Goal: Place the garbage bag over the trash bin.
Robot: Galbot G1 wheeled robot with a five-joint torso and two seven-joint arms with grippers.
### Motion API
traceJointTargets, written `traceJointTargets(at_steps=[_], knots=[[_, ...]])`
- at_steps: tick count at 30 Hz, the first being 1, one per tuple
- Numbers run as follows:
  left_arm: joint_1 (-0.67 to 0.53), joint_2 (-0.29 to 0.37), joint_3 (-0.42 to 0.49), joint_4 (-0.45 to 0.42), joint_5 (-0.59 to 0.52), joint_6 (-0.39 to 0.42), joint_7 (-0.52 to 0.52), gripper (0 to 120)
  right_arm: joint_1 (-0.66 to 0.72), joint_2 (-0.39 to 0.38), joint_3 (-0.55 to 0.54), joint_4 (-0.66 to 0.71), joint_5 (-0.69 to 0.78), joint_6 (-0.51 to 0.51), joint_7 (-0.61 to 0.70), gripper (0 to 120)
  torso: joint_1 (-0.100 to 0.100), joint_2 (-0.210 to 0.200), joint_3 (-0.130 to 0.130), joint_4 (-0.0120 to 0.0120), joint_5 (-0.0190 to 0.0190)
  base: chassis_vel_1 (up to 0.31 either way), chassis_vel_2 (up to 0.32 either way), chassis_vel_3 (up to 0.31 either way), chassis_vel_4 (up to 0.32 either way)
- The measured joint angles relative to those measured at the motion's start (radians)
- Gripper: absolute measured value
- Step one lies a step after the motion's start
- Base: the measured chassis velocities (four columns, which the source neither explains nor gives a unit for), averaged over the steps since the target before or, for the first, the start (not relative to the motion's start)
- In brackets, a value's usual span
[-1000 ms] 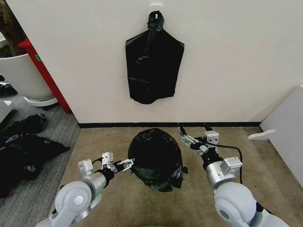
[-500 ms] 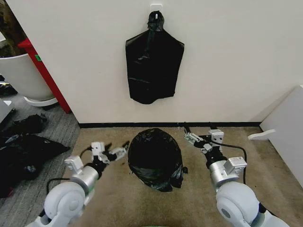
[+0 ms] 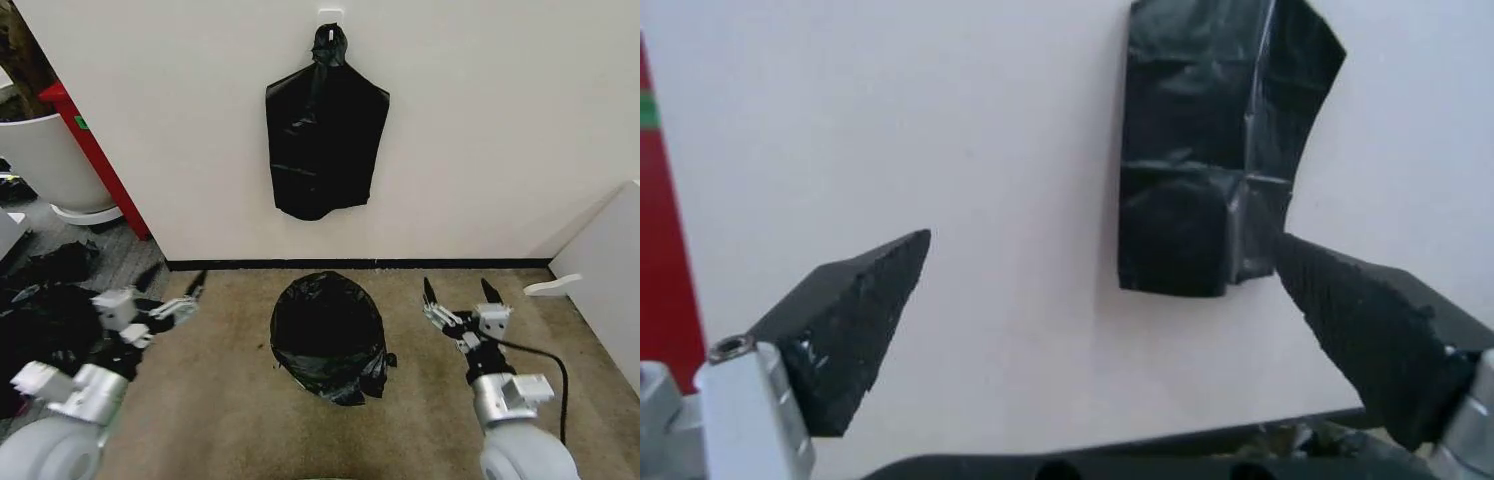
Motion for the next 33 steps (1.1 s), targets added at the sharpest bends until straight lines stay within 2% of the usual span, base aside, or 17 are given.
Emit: traceJointTargets(at_steps=[3,4,7,10,15,22,28,33], knots=[[0.055,-0.057,-0.026,-0.009,0.05,-0.061,0.018,100,-0.058,0.103,0.017,0.014,-0.07,0.04,-0.054,100,0.0,0.0,0.0,0.0002,0.0,0.0,0.0,0.0,0.0],[0.055,-0.057,-0.026,-0.009,0.05,-0.061,0.018,100,-0.058,0.103,0.017,0.014,-0.07,0.04,-0.054,100,0.0,0.0,0.0,0.0002,0.0,0.0,0.0,0.0,0.0],[0.123,-0.114,-0.015,-0.02,0.1,-0.119,0.023,100,-0.107,0.188,0.035,0.031,-0.115,0.068,-0.101,100,0.0,0.0,0.0,0.0002,-0.0001,0.0,0.0,0.0,0.0],[0.181,-0.162,0.025,-0.045,0.138,-0.153,0.006,100,-0.158,0.229,0.039,0.035,-0.139,0.103,-0.129,100,0.0,0.0,0.0,0.0003,0.0001,0.0,0.0,0.0,0.0],[0.218,-0.213,0.082,-0.083,0.191,-0.154,-0.026,100,-0.214,0.229,0.024,0.031,-0.142,0.156,-0.116,100,0.0,0.0,0.0,0.0003,0.0002,0.0,0.0,0.0,0.0],[0.288,-0.237,0.15,-0.127,0.218,-0.133,-0.054,100,-0.241,0.217,-0.008,0.038,-0.151,0.189,-0.09,100,0.0,0.0,0.0,0.0002,0.0004,0.0,0.0,0.0,0.0],[0.357,-0.25,0.171,-0.144,0.236,-0.144,-0.067,100,-0.243,0.206,-0.013,0.051,-0.162,0.189,-0.077,100,0.0,0.0,0.0,0.0003,0.0005,0.0,0.0,0.0,0.0],[0.382,-0.254,0.162,-0.157,0.231,-0.13,-0.102,100,-0.268,0.202,0.017,0.059,-0.077,0.193,-0.127,100,0.0,0.0,0.0,0.0003,0.0004,0.0,0.0,0.0,0.0]])
